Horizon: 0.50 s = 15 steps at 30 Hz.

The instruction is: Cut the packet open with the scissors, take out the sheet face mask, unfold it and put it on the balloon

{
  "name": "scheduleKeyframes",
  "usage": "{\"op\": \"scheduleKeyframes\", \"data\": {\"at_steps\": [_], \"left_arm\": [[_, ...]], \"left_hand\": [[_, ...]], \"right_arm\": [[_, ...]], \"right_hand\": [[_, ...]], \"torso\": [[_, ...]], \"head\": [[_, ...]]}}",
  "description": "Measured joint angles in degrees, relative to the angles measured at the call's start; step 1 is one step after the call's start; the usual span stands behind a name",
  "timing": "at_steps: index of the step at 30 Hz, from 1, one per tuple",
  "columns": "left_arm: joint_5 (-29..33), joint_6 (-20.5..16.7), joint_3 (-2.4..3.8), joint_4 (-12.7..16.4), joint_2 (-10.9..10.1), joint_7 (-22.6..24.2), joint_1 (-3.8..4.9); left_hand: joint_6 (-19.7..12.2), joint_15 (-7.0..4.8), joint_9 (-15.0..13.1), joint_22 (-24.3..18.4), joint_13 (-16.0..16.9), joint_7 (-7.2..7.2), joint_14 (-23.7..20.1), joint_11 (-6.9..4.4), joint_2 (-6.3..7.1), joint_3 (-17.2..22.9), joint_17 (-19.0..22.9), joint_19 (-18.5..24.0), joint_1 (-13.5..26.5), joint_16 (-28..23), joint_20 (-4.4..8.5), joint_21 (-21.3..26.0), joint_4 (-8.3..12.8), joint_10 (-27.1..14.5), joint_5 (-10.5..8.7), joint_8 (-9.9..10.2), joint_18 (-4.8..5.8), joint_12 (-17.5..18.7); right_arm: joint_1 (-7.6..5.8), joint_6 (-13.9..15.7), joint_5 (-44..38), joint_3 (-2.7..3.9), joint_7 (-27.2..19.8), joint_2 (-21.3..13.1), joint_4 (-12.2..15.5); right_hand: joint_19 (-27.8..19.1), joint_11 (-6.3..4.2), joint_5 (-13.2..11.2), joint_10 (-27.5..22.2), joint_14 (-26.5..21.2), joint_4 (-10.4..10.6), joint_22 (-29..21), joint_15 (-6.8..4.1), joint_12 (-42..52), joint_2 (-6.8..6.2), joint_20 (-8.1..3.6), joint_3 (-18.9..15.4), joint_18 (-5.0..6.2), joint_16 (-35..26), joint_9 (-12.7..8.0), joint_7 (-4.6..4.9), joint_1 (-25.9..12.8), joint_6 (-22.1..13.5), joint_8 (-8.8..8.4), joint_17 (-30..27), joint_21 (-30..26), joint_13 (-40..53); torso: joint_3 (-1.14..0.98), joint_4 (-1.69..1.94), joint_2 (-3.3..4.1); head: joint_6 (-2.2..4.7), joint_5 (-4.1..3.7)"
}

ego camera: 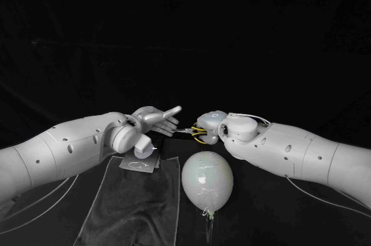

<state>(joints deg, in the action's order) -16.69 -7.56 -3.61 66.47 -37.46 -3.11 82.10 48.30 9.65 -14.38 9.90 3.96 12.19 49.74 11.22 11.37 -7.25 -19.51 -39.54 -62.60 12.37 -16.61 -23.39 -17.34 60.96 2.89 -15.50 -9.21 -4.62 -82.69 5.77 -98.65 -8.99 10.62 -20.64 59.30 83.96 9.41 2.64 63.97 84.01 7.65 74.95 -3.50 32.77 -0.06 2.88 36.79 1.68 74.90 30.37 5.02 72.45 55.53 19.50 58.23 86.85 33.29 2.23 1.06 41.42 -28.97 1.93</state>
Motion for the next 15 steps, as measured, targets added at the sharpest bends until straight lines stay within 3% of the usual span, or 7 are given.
{"op": "scheduleKeyframes", "data": {"at_steps": [4,8,10,12,15], "left_arm": [[1.6,-1.9,0.02,-0.8,-1.3,0.6,0.05],[3.1,-3.4,0.06,-1.7,-3.1,1.5,0.22],[3.5,-3.9,0.06,-1.9,-4.2,2.0,0.23],[3.9,-4.3,0.05,-1.9,-5.4,2.6,0.23],[4.1,-4.6,0.04,-1.4,-7.0,3.7,0.24]], "left_hand": [[-0.2,-0.13,-0.1,-0.2,0.0,0.20,-0.3,0.14,0.11,-0.1,-0.1,0.0,0.8,0.1,0.01,0.2,0.0,-0.3,0.00,0.0,0.00,-0.3],[-0.2,-0.11,-0.1,-0.5,0.0,0.20,-0.7,0.35,-0.55,0.7,-0.3,-0.4,0.6,0.7,0.01,0.4,0.0,-0.5,0.00,0.0,0.00,-0.5],[-0.2,-0.24,-0.2,-0.5,0.1,0.20,-0.6,0.34,-2.20,1.8,-0.5,-1.6,-0.5,1.6,0.17,0.4,0.2,-0.5,0.00,0.0,-0.08,-0.9],[-0.2,-0.95,-0.4,-0.3,0.1,0.19,1.2,-0.52,-4.43,3.6,-1.0,-3.8,-4.2,3.2,0.59,-0.5,0.3,-0.2,0.00,-0.3,-0.67,-1.3],[0.7,-2.16,-0.7,0.1,0.1,-0.03,4.1,-1.52,-6.87,6.0,-1.8,-7.7,-14.1,5.4,1.79,-2.1,1.6,0.8,0.00,-0.6,-1.04,-1.9]], "right_arm": [[0.02,0.7,0.0,0.01,0.3,-1.0,-0.4],[0.04,4.4,2.6,0.01,0.2,-3.8,1.6],[0.06,6.7,4.5,0.01,-0.1,-5.3,3.0],[0.08,9.6,7.0,0.00,-0.7,-7.0,4.5],[0.09,13.7,10.5,-0.01,-1.8,-9.3,6.4]], "right_hand": [[0.0,0.00,0.0,0.0,0.0,0.0,0.0,0.01,0.0,0.00,0.00,0.0,0.00,0.0,0.0,0.01,0.0,0.0,-0.01,0.1,0.0,-0.1],[0.0,0.00,0.0,0.0,0.0,0.0,0.0,0.01,0.0,0.00,0.01,0.0,0.00,0.0,0.0,0.08,0.0,-0.1,-0.01,0.2,-0.3,-0.2],[0.0,0.00,0.0,0.0,0.0,-0.1,0.0,0.02,0.0,-0.02,0.01,0.0,0.00,0.0,0.1,0.10,0.0,-0.1,0.09,0.2,-0.3,-0.4],[0.0,0.00,0.0,0.0,0.0,-0.2,0.0,0.02,0.0,-0.10,-0.01,0.1,0.00,0.0,0.1,0.13,0.1,-0.1,0.26,0.1,-0.3,-0.4],[-0.1,0.00,0.0,0.0,0.0,-0.2,-0.1,0.03,0.2,-0.24,-0.07,0.1,0.00,0.0,0.2,0.19,0.3,-0.2,0.27,0.0,-0.3,-0.5]], "torso": [[-0.03,0.07,-0.04],[-0.07,0.19,-0.08],[-0.10,0.21,-0.11],[-0.14,0.15,-0.14],[-0.18,0.08,-0.21]], "head": [[-0.07,0.05],[-0.25,0.06],[-0.38,0.15],[-0.52,0.32],[-0.80,0.72]]}}
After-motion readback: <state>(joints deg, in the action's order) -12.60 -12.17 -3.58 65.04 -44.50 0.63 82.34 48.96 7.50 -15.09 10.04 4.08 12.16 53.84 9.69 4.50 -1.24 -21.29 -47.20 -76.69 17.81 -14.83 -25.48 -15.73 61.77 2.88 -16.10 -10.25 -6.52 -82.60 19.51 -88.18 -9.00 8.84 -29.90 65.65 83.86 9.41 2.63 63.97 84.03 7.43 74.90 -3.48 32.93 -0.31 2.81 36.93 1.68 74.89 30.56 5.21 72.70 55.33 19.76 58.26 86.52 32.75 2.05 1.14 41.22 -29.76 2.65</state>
